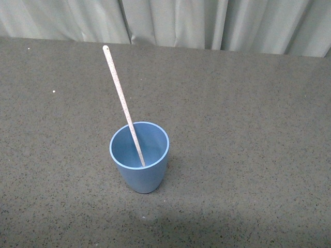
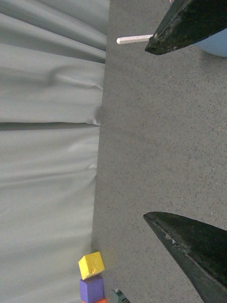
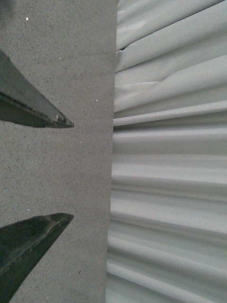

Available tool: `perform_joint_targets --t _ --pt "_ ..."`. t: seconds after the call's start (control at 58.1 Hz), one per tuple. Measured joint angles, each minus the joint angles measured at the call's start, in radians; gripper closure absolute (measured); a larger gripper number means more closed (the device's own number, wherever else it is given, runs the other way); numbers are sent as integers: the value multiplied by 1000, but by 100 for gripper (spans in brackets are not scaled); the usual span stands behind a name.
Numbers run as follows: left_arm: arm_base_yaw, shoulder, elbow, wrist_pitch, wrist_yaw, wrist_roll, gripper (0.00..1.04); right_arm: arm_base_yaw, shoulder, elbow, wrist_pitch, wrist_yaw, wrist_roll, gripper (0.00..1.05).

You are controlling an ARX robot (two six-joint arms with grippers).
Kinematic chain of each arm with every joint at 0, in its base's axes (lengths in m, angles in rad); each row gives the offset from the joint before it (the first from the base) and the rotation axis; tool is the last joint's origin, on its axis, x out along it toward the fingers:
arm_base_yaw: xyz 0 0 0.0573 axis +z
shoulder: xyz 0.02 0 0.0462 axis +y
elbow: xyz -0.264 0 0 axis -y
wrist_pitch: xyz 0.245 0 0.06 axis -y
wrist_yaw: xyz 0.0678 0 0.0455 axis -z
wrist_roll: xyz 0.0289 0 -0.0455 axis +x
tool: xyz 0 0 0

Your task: Transfer chopsticks to blue cup

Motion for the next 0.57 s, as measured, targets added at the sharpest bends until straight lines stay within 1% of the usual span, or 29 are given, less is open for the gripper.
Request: perform_joint_targets --t 0.206,0.241,0.327,0.568 --pt "0 0 0 0 0 0 7 0 0 0 0 0 0 10" --pt "0 0 0 0 0 0 7 0 0 0 0 0 2 7" --pt "0 0 0 0 0 0 7 0 0 0 0 0 3 10" --pt "0 0 0 0 0 0 7 0 0 0 0 0 3 9"
